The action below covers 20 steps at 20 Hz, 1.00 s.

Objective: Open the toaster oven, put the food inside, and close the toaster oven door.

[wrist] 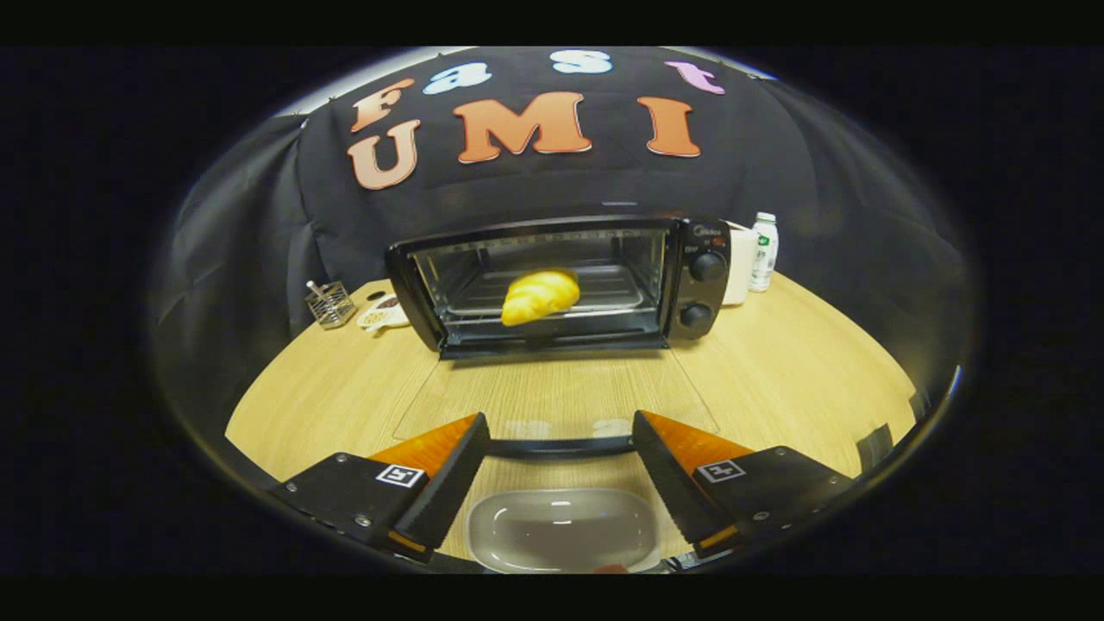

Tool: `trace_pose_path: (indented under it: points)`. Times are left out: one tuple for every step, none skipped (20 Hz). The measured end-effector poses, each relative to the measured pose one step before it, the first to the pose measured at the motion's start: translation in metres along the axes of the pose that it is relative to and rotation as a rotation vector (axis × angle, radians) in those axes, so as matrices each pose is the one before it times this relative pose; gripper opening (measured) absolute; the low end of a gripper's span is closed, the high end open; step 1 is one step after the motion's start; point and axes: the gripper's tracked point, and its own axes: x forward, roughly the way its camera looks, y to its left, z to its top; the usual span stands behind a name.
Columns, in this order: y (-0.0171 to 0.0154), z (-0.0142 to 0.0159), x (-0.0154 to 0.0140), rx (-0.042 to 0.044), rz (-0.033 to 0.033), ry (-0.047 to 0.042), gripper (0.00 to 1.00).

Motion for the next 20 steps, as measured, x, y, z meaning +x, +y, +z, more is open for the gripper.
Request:
trace_pose_path:
  points:
    - [-0.00105,-0.00968,0.00032,-0.00168,-0.00162,0.01741,0.99]
    - [-0.00038,-0.00856,0.00081,0.00153,-0.00033,0.02051,0.99]
    - [0.00120,-0.00728,0.00292,0.00448,0.00271,0.01585,0.99]
    - [0.00176,-0.00717,0.00317,0.00108,0.00264,0.02052,0.99]
    - [0.00068,-0.00693,0.00188,-0.00174,0.00454,0.01893,0.99]
    - [0.00157,-0.00611,0.00076,-0.00261,0.00139,0.01681,0.99]
    - [0.00196,-0.00250,0.00258,-0.00128,0.00256,0.00966,0.99]
    - [0.00077,0.00057,0.00254,0.00151,0.00204,0.00172,0.99]
    - [0.00169,-0.00051,0.00313,-0.00065,0.00338,0.00637,0.99]
    - [0.00078,-0.00145,0.00454,-0.00538,-0.00102,0.01093,0.99]
    - [-0.00044,-0.00151,0.00291,-0.00742,-0.00200,0.01129,0.99]
    - [-0.00127,-0.00062,0.00377,-0.00193,-0.00748,0.00603,0.99]
    - [-0.00158,-0.00442,0.00316,0.00105,-0.00681,0.01701,0.99]
    - [-0.00078,0.00042,0.00176,0.00065,-0.00119,0.00256,0.99]
    - [-0.00032,0.00447,0.00035,0.00254,0.00349,-0.00844,1.00]
    - [-0.00062,-0.00211,0.00092,-0.00429,0.00192,0.00693,0.99]
    - [-0.00018,0.00177,-0.00326,0.00059,0.00113,-0.00606,0.99]
    - [-0.00041,0.00402,-0.00419,0.00144,0.00106,-0.01370,0.99]
    - [-0.00002,0.00532,-0.00424,0.00163,0.00121,-0.01594,0.99]
    - [0.00064,0.00595,-0.00466,-0.00056,0.00263,-0.01227,0.99]
